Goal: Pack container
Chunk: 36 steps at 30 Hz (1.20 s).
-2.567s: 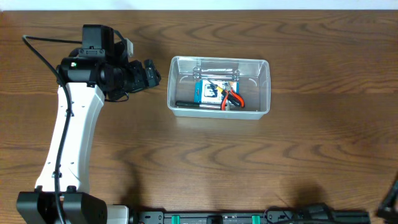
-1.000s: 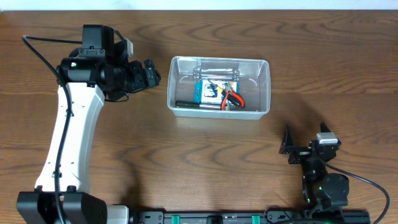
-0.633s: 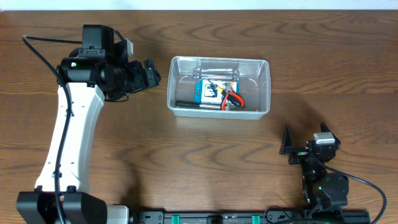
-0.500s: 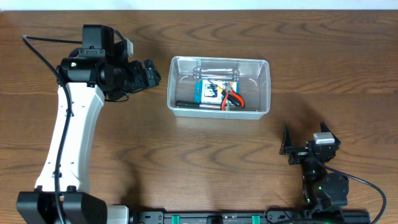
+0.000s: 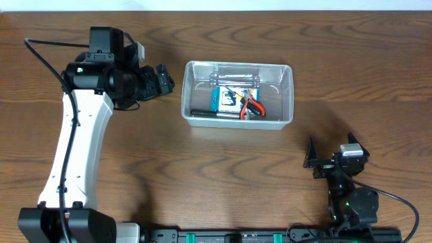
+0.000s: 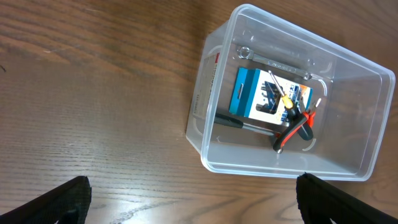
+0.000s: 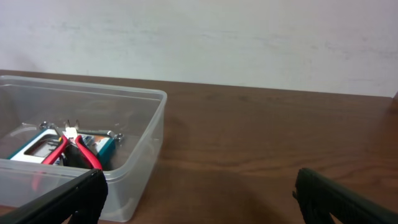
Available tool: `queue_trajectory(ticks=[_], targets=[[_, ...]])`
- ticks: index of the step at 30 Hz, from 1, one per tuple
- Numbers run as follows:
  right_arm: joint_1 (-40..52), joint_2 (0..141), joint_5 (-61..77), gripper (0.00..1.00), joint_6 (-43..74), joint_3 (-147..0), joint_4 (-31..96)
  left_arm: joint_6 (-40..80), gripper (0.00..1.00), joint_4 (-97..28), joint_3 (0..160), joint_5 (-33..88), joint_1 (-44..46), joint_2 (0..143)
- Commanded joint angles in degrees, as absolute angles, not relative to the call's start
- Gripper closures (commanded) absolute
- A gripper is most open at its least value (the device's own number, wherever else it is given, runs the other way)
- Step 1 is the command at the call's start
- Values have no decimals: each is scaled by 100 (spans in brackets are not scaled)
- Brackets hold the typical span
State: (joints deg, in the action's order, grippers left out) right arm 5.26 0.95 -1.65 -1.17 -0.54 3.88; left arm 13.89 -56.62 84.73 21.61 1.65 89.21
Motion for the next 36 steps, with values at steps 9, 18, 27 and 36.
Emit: queue_trajectory(ticks=[9,18,27,36], targets=[[480,32,-123,1,-224,-32,405,1380,2,-5675,8475,2112,174,8884],[480,32,-121,1,-224,-32,405,1380,2,-5675,8475,2112,174,8464],[480,32,-123,1,-224,-32,405,1337,2,-5502,8466,762,167,6090],[480,32,-123,1,-224,-32,405,1334,2,-5583,8460,-773,167,3269]])
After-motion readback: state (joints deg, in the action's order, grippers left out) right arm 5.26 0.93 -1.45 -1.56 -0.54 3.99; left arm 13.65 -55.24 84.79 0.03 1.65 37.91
